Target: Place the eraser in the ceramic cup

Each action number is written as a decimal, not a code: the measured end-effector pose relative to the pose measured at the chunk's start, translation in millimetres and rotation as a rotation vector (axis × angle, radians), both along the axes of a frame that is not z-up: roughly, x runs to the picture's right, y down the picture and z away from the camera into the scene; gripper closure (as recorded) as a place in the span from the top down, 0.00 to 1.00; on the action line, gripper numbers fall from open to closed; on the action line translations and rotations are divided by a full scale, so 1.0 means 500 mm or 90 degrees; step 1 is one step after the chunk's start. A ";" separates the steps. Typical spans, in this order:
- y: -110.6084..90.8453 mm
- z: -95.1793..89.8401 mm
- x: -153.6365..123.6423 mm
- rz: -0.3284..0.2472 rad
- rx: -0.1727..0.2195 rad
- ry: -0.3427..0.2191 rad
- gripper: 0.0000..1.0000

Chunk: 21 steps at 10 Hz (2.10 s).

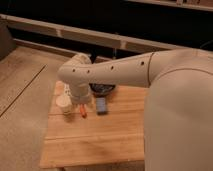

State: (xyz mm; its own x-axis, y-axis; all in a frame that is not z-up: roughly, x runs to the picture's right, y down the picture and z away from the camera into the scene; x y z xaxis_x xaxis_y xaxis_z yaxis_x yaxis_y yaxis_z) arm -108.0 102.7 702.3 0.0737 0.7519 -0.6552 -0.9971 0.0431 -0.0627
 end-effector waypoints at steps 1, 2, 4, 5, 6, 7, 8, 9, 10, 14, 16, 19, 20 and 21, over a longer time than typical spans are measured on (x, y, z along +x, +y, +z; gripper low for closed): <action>0.000 0.000 0.000 0.000 0.000 0.000 0.65; 0.000 0.000 0.000 0.000 0.000 0.000 0.65; 0.001 0.001 0.000 0.000 -0.001 0.000 0.65; 0.001 0.001 0.000 0.000 -0.001 0.000 0.65; 0.001 0.001 0.000 0.000 -0.001 0.000 0.65; 0.001 0.001 0.000 0.000 -0.001 0.000 0.65; 0.001 0.001 0.000 0.000 -0.001 0.000 0.65; 0.001 0.001 0.000 0.000 -0.001 0.000 0.65; 0.001 0.001 0.000 0.000 -0.001 0.000 0.65; 0.001 0.001 0.000 0.000 -0.001 0.000 0.65; 0.001 0.001 0.000 0.000 -0.001 0.000 0.65; -0.014 0.001 0.000 -0.007 0.022 -0.004 0.65; -0.035 0.001 -0.005 -0.010 0.052 -0.015 0.65; -0.076 -0.003 -0.015 -0.016 0.110 -0.039 0.65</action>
State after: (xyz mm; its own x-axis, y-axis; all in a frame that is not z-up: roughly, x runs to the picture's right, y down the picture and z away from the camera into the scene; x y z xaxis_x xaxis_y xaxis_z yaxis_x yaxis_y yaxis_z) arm -115.7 64.7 701.1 0.1292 0.8504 -0.5100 -0.9902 0.0827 -0.1129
